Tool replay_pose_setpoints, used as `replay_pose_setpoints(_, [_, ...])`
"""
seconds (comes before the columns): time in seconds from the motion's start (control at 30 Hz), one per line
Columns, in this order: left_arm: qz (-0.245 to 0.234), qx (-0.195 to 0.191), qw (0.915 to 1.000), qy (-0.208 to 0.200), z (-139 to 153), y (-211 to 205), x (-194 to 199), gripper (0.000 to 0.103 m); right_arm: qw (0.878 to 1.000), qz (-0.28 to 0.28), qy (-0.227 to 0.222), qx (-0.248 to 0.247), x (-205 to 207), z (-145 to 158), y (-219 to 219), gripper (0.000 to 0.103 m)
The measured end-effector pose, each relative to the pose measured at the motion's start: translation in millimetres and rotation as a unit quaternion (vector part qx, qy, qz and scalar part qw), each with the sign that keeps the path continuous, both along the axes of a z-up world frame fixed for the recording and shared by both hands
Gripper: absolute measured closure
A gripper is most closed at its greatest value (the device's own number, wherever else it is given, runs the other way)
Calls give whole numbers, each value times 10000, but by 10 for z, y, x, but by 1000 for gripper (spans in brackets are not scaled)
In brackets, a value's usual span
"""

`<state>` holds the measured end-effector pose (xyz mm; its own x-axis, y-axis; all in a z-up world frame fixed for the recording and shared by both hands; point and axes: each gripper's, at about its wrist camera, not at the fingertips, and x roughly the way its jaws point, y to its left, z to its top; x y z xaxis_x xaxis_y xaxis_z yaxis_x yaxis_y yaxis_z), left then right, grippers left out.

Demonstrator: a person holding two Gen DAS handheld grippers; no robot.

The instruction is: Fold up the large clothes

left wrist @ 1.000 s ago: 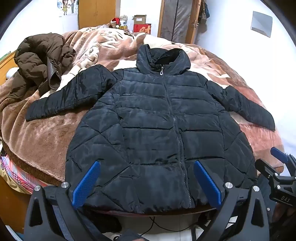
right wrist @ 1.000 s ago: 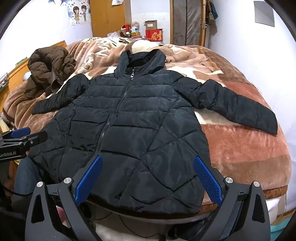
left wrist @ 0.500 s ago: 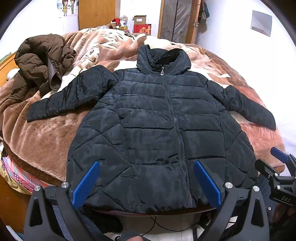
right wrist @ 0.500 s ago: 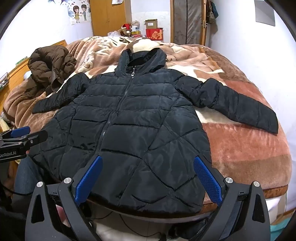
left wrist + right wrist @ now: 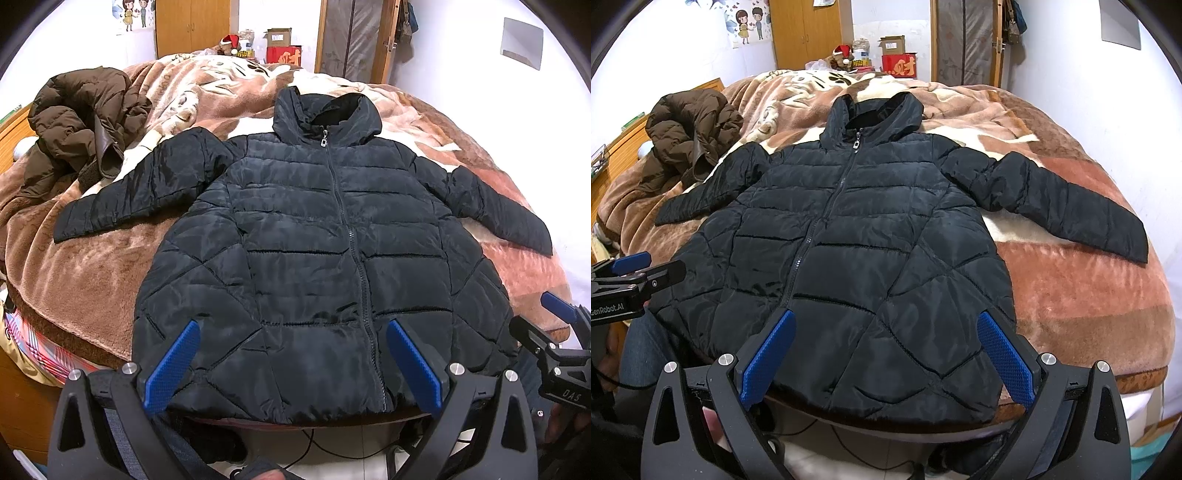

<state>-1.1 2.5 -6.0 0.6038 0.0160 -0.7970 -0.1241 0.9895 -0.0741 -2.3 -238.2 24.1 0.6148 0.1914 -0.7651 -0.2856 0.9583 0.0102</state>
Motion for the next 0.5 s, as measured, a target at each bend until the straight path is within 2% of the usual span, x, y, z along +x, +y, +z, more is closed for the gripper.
replay_pose_setpoints(0.5, [4, 25, 10000, 34, -37, -7, -20, 1, 10000, 4, 32, 13, 20, -37, -12, 4])
